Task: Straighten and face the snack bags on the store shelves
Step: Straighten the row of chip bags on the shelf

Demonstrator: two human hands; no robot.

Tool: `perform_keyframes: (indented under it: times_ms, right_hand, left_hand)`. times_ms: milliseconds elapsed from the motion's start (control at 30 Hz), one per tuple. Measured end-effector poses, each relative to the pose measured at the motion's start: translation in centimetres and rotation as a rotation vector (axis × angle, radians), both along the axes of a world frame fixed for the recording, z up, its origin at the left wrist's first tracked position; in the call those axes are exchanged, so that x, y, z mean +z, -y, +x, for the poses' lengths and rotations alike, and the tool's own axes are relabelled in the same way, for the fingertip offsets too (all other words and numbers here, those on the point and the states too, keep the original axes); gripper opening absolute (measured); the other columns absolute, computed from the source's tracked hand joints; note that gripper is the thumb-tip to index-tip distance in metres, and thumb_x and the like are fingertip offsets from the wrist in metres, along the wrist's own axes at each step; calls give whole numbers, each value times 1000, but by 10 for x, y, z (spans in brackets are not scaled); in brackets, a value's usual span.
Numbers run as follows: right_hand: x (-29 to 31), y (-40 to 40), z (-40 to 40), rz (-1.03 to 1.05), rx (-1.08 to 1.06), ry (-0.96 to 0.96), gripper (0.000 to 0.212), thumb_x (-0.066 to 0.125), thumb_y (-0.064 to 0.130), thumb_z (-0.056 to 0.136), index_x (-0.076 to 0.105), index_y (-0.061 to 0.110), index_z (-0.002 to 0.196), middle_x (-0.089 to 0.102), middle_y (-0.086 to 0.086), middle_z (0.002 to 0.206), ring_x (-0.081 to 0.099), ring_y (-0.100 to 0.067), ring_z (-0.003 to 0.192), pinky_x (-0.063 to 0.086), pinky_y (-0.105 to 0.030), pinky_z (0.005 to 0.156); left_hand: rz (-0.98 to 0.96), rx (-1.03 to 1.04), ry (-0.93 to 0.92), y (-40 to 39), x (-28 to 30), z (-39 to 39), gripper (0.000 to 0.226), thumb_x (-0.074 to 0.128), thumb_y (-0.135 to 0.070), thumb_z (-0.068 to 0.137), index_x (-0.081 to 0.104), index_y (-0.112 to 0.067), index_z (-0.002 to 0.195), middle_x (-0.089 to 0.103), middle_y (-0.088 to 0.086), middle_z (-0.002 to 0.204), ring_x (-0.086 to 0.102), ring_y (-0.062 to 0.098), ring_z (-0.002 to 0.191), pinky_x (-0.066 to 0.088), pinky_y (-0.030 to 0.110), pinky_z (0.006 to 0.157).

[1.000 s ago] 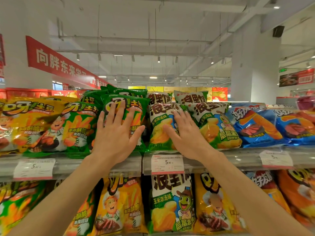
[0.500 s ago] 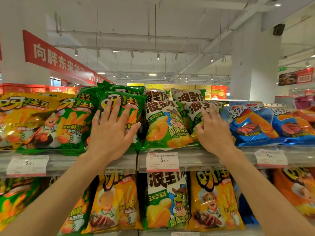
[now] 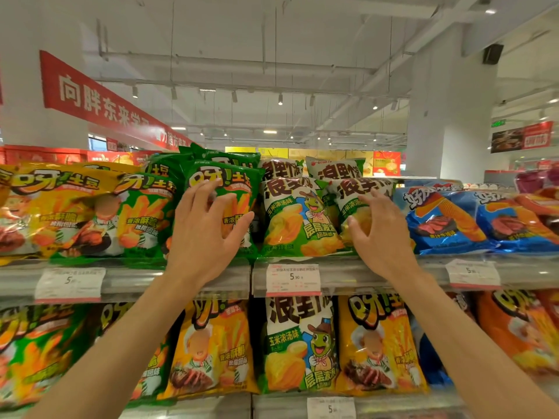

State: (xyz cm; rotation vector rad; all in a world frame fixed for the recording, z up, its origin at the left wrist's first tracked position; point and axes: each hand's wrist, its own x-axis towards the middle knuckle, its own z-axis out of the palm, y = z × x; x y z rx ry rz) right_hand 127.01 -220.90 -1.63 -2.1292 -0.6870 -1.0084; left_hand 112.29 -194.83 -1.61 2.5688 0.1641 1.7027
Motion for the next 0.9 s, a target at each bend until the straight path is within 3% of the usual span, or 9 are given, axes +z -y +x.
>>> perform_keyframes:
  times_ms: [133,300,433,567,667,767,833,900]
  right_hand:
    - [-8,7,-15,66,26,41,51,66,33,97,51,17,143,47,-6,152,40,-26,143,33,-52,121]
    - [-16,10,-24,17,42,0,47,68,31,96,57,14,138,58,-6,140,50,-24,132,39,-42,115]
    - [-13,9,-26,-45,72,-44,41,69,26,97,60,11,134,59,-6,140,52,-25,130,42,-46,113]
    - [-20,11,-40,27,32,-1,35,68,24,97,63,11,130,59,-2,140,50,-17,132,35,-27,113]
    - [-40,14,-63,114,46,18,32,66,25,98,62,16,129,59,1,134,47,-4,125,29,-12,107]
    - [-72,21,-86,226,93,-101,34,65,32,99,58,24,132,61,13,123,56,5,112,38,-5,94]
    - [-100,30,-96,311,119,-209,31,65,34,99,59,26,129,66,16,114,61,7,103,45,-4,85]
    - [-126,39,-104,381,145,-293,28,66,33,99,62,26,126,71,12,106,66,2,98,53,-12,83]
  left_hand:
    - [-63,-212,145,7,-14,-14,38,64,-35,95,67,-10,124,58,7,136,46,28,131,35,38,111]
    - [-131,-367,174,10,-33,-30,27,72,-15,95,66,-10,120,62,-1,118,56,18,118,42,30,102]
    - [-198,-410,118,7,-33,-36,26,71,-19,96,65,-14,121,60,-7,111,58,19,109,49,38,94]
    - [-210,-485,86,5,-39,-41,24,68,-20,97,66,-14,120,66,-3,111,60,17,109,52,41,94]
    - [-276,-585,69,10,-56,-49,24,66,-21,98,66,-15,121,67,-4,114,63,11,108,54,30,91]
    - [-432,-656,26,16,-82,-56,20,66,-20,98,66,-20,118,69,-13,106,65,5,101,50,12,83]
    - [-549,-688,-32,22,-108,-57,17,67,-19,98,67,-24,114,70,-17,101,66,3,98,47,7,79]
    - [-644,-703,-57,24,-130,-61,16,67,-22,98,67,-28,113,70,-20,103,66,2,98,48,8,77]
